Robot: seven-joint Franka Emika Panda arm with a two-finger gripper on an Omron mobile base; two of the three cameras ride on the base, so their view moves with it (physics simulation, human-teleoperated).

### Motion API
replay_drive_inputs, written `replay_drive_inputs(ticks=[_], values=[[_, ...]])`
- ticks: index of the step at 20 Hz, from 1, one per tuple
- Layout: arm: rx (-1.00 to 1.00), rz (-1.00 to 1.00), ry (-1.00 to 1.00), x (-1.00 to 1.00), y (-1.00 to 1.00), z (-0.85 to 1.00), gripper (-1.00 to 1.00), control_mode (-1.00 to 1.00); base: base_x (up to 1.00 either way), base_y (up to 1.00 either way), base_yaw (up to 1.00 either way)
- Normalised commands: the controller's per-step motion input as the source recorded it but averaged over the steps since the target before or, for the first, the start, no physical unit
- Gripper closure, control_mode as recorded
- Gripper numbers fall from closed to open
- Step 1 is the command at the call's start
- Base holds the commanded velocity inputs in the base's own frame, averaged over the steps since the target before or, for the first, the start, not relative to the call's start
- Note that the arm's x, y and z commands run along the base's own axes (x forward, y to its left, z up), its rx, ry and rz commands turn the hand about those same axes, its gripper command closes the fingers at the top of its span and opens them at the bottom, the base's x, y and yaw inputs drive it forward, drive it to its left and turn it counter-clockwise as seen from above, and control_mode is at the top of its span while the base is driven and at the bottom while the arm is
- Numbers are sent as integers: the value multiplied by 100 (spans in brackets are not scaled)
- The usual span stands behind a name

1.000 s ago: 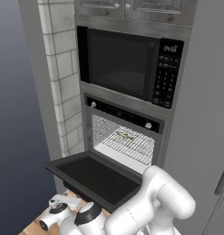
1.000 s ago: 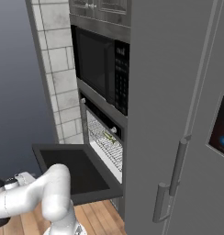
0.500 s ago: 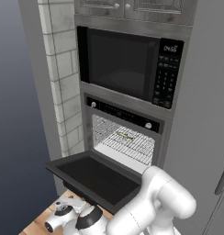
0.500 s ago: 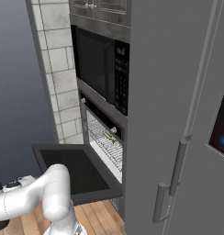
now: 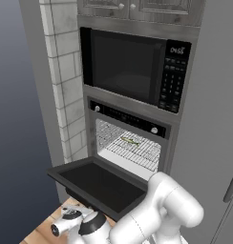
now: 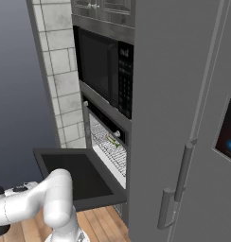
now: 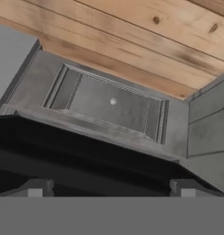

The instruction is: Place the fish on the top rack of the oven, and slide the tray back inside. Close the oven door.

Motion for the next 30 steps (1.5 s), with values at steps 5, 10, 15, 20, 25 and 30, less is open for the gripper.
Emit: replay_drive_inputs(ticks=[5,10,15,20,25,30], values=[[-23,-14,-12,-41,71,-100,-100,-100,0,0,0],[-25,-13,-12,-64,58,-100,-100,-100,0,0,0],[-6,-18,-9,-10,4,-100,-100,-100,0,0,0],[0,-30,-2,28,-56,-100,-100,-100,0,0,0],[0,-34,-15,73,-56,-98,-100,-100,0,0,0],[0,-30,-57,65,-40,-46,-100,-100,0,0,0]])
